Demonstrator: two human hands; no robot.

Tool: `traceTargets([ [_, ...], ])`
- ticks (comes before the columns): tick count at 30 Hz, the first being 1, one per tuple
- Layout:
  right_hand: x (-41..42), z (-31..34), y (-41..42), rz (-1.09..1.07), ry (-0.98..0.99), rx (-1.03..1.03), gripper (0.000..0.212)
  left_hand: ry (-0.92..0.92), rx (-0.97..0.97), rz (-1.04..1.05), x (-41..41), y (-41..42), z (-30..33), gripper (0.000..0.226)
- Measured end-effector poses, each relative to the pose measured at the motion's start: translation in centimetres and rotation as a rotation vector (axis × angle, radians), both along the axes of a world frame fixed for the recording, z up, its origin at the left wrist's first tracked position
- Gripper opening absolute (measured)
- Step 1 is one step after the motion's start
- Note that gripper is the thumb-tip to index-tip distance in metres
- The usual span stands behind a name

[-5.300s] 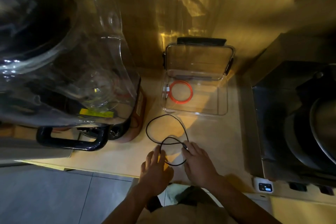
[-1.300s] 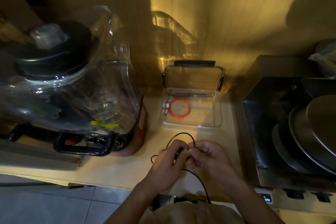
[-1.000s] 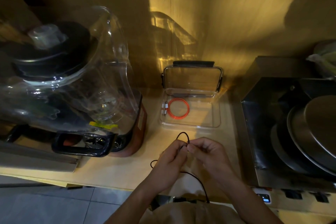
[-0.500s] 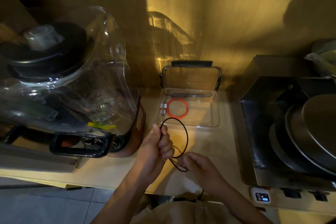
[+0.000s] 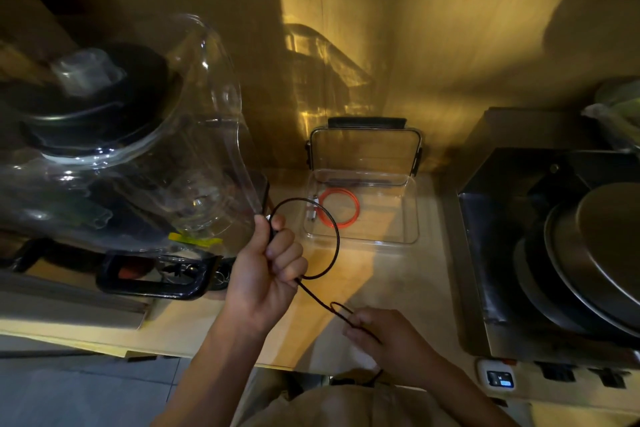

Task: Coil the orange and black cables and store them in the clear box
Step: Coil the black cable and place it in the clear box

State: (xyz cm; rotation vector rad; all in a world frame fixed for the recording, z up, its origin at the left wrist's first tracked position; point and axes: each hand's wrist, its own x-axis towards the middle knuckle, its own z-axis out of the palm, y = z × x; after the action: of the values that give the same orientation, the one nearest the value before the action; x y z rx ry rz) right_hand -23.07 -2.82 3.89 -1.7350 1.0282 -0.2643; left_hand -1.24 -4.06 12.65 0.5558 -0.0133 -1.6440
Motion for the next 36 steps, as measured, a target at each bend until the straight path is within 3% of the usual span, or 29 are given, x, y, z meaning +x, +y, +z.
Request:
traceTargets([
  [9,-2.2,-2.9,-1.2,-0.145,0.213,-0.150,0.004,0.180,-0.174,-0.107,1.5,0.0,1.0,0.037],
  [13,-2.9,-3.3,-1.7,-0.218,0.280,-0.184,0.011,0.246,-0.217,-0.131,2.3,-0.1,1.4,0.039],
  [20,-3.7,-2.5,-2.3,-0.483,0.160,-0.099,0.027,0.280,-0.256,-0.140,3.6,-0.2,1.8,0.038],
  [24,-4.2,-2.6,-2.5,-0.625,0.042,-0.016,0.037,0.176,-0.247,-0.140,4.2,-0.2,2.3,0.040],
  [29,-4.4,-2.5,-3.2,-0.795,-0.123,0.121,0.031,-0.175,-0.063,0.018,2.8,-0.1,3.9,0.044],
  [32,-4.6,-1.9,-4.3,-0.920,-0.272,0.276,0.032,-0.231,-0.056,0.002,2.4,-0.2,3.9,0.043],
  [36,-4.1,1.7,-5.5,-0.929,-0.503,0.350,0.029,-0.337,-0.024,-0.032,2.0,-0.2,3.7,0.038],
])
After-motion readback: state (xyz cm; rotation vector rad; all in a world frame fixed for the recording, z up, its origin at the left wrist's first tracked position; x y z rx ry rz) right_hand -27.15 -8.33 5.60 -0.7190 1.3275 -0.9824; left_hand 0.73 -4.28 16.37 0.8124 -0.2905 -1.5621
